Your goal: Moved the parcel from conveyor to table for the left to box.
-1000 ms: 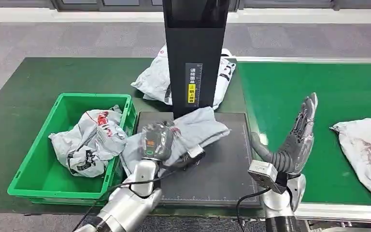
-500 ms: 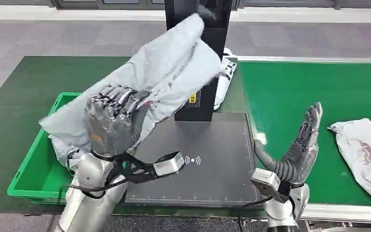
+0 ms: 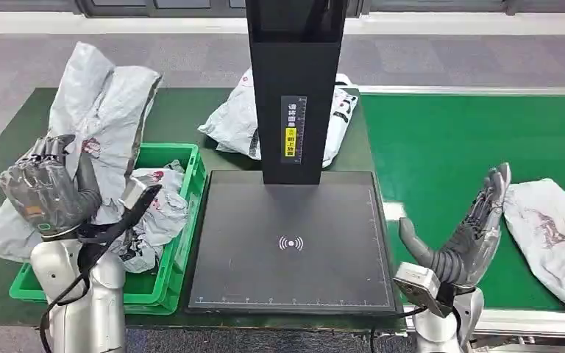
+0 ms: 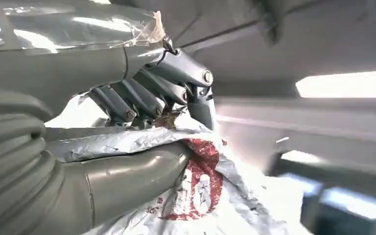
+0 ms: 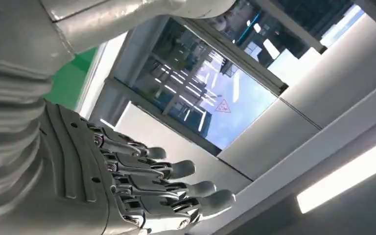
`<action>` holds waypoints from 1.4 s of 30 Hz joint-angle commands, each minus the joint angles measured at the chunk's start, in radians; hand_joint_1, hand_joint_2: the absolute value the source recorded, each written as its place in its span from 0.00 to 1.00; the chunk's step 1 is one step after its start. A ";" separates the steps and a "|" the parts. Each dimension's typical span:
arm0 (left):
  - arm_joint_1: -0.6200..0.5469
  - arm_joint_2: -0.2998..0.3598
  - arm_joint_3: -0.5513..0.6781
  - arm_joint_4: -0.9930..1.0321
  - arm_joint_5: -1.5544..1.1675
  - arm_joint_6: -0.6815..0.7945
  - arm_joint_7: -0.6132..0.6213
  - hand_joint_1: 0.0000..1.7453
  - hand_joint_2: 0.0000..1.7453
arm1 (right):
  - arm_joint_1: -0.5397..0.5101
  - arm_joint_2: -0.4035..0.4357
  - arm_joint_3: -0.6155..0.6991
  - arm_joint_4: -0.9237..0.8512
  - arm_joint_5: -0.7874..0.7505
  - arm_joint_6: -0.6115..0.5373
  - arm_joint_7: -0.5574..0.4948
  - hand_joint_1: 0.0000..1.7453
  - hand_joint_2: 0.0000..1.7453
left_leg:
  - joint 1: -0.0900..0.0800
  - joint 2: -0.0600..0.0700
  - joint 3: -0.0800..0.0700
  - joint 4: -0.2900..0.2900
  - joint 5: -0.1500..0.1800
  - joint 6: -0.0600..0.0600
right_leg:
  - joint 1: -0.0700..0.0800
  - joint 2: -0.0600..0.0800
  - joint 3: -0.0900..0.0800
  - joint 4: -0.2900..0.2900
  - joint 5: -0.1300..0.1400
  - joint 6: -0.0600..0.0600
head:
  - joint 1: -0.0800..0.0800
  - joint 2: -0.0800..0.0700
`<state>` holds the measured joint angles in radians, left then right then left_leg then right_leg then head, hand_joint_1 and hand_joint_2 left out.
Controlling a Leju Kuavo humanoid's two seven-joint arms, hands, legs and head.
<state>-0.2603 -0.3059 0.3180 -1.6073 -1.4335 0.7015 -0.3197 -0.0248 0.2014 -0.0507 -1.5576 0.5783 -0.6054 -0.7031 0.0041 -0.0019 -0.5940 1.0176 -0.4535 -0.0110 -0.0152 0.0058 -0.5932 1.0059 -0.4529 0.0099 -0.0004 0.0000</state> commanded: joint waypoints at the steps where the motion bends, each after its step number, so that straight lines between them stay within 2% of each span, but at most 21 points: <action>1: -0.092 -0.017 0.196 0.245 -0.052 -0.003 0.070 1.00 1.00 | -0.009 0.021 -0.057 0.010 0.007 0.027 0.005 0.00 1.00 | 0.000 -0.002 0.002 -0.001 0.000 0.000 | 0.000 -0.003 0.003 -0.001 0.000 0.000 | 0.000 0.000; 5: -0.097 -0.019 0.207 0.278 -0.074 -0.003 0.084 1.00 1.00 | -0.022 0.026 -0.062 0.018 0.013 0.029 0.005 0.00 1.00 | 0.000 -0.001 0.001 -0.001 0.001 0.000 | 0.000 -0.002 0.002 -0.001 0.000 0.000 | 0.000 0.000; 7: -0.102 -0.005 0.171 0.316 -0.097 -0.003 0.135 1.00 1.00 | -0.019 0.030 -0.065 0.006 0.020 0.028 0.006 0.00 1.00 | 0.000 -0.001 0.001 -0.001 0.000 0.000 | 0.000 -0.002 0.002 -0.001 0.000 -0.001 | 0.000 0.000; 12: -0.102 -0.005 0.171 0.316 -0.097 -0.003 0.135 1.00 1.00 | -0.019 0.030 -0.065 0.006 0.020 0.028 0.006 0.00 1.00 | 0.000 -0.002 0.000 -0.001 0.000 0.000 | 0.000 -0.003 0.002 -0.001 0.000 -0.001 | 0.000 0.000; 16: -0.091 0.014 0.132 0.314 -0.100 -0.003 0.197 1.00 1.00 | -0.015 0.034 -0.069 0.005 0.031 0.045 0.009 0.00 1.00 | 0.000 -0.003 0.001 -0.002 0.001 0.000 | 0.001 -0.004 0.003 -0.002 0.000 -0.001 | 0.000 0.000; 17: -0.087 0.013 0.135 0.302 -0.091 -0.003 0.195 0.27 1.00 | -0.017 0.035 -0.069 0.008 0.032 0.048 0.008 0.00 1.00 | 0.000 -0.002 0.001 -0.001 0.000 0.000 | 0.000 -0.003 0.002 -0.001 0.000 -0.001 | 0.000 0.000; 18: -0.079 0.007 0.148 0.274 -0.083 -0.003 0.188 0.00 1.00 | -0.024 0.036 -0.068 0.016 0.036 0.051 0.007 0.00 1.00 | 0.000 -0.002 0.001 -0.002 0.001 0.000 | 0.001 -0.003 0.003 -0.002 0.000 -0.001 | 0.000 0.000; 23: -0.075 -0.034 0.223 0.216 -0.026 -0.003 0.085 0.00 1.00 | -0.044 0.034 -0.080 0.042 0.037 0.046 0.013 0.00 1.00 | 0.000 0.000 0.001 -0.001 0.000 0.000 | 0.001 -0.001 0.002 -0.001 0.000 -0.001 | 0.000 0.000; 26: -0.079 -0.043 0.235 0.206 -0.020 -0.003 0.066 0.00 1.00 | -0.049 0.032 -0.086 0.051 0.036 0.045 0.014 0.00 1.00 | 0.000 0.000 0.001 -0.001 0.000 0.000 | 0.000 0.000 0.002 -0.002 0.000 -0.001 | 0.000 0.000; 33: -0.071 -0.043 0.227 0.132 0.036 -0.003 0.021 0.00 1.00 | -0.036 0.040 -0.096 0.047 0.047 0.028 0.012 0.00 1.00 | 0.001 -0.001 0.001 -0.001 0.000 0.000 | 0.001 -0.001 0.002 -0.002 0.000 -0.001 | 0.000 0.000; 37: -0.061 -0.043 0.256 0.046 0.229 -0.003 -0.113 0.00 1.00 | -0.049 0.035 -0.108 0.069 0.050 0.019 0.019 0.00 1.00 | 0.001 0.000 0.001 -0.001 -0.001 0.000 | 0.001 0.000 0.003 -0.002 0.000 -0.001 | 0.000 0.000; 42: -0.061 -0.043 0.256 0.046 0.229 -0.003 -0.113 0.00 1.00 | -0.049 0.035 -0.108 0.069 0.050 0.019 0.019 0.00 1.00 | 0.001 -0.001 0.001 -0.001 0.000 0.000 | 0.001 -0.001 0.003 -0.002 0.000 -0.001 | 0.000 0.000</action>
<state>-0.3098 -0.3334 0.5135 -1.5317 -1.2172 0.7027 -0.4212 -0.0387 0.2247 -0.1064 -1.5595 0.6302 -0.5829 -0.6866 0.0042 -0.0041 -0.5950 1.0175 -0.4537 -0.0108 -0.0152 0.0043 -0.5925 1.0059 -0.4531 0.0099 -0.0004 0.0000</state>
